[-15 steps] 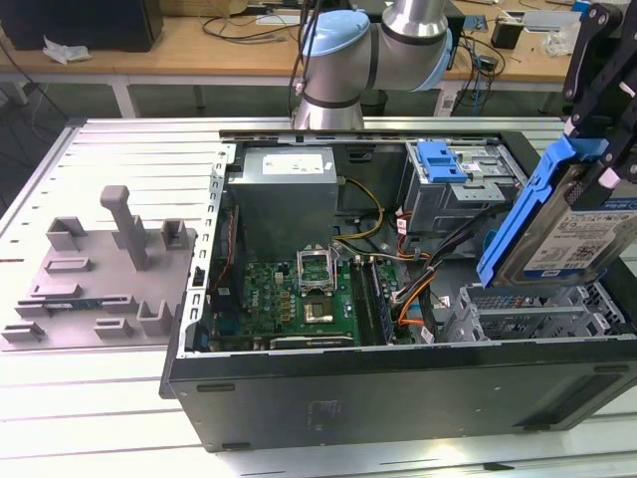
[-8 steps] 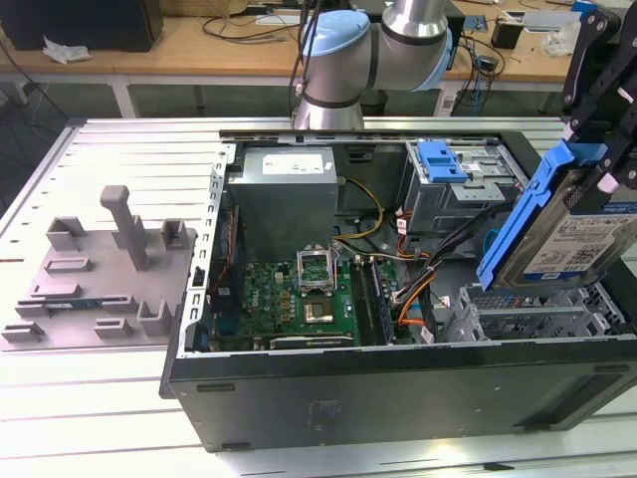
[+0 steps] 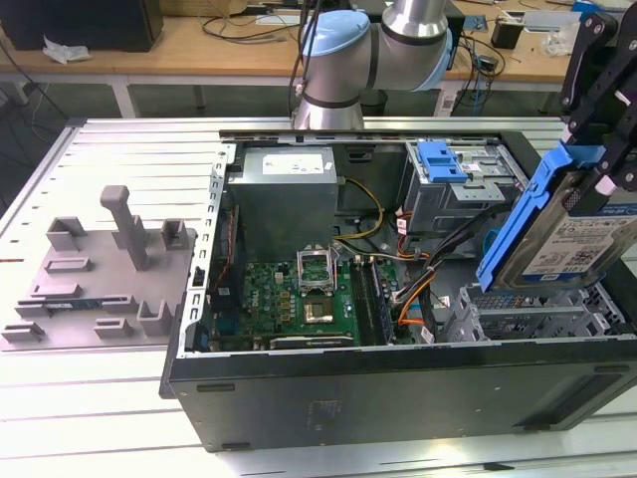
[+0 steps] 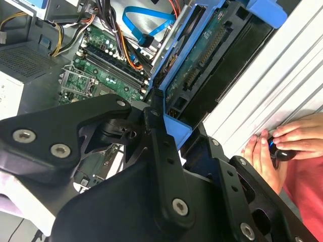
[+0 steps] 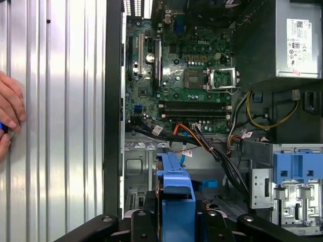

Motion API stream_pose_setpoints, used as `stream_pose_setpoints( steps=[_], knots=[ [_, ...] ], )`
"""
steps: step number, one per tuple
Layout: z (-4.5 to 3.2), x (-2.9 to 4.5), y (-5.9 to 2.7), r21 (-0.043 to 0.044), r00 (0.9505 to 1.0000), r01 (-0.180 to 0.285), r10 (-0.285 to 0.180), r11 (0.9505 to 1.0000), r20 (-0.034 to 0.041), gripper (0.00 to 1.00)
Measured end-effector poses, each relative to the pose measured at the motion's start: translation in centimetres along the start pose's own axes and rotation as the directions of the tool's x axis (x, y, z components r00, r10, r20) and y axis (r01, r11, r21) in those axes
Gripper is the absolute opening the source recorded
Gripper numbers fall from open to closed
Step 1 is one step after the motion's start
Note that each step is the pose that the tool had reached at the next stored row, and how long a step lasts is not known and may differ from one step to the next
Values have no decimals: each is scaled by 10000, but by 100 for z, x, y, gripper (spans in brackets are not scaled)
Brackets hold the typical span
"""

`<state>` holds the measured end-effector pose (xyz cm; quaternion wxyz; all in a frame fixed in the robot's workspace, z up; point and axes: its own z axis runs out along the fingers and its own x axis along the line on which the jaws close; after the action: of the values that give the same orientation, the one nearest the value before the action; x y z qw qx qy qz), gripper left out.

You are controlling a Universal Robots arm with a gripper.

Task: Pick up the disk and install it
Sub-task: 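Insert the disk into the insertion slot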

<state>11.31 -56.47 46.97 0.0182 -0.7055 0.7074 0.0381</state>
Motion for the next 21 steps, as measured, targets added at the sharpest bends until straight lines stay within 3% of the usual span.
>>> stream_pose_setpoints(
  steps=[21],
  knots=[
    [65,7,20,43,10000,-75,75,10000,4,36]
  ],
)
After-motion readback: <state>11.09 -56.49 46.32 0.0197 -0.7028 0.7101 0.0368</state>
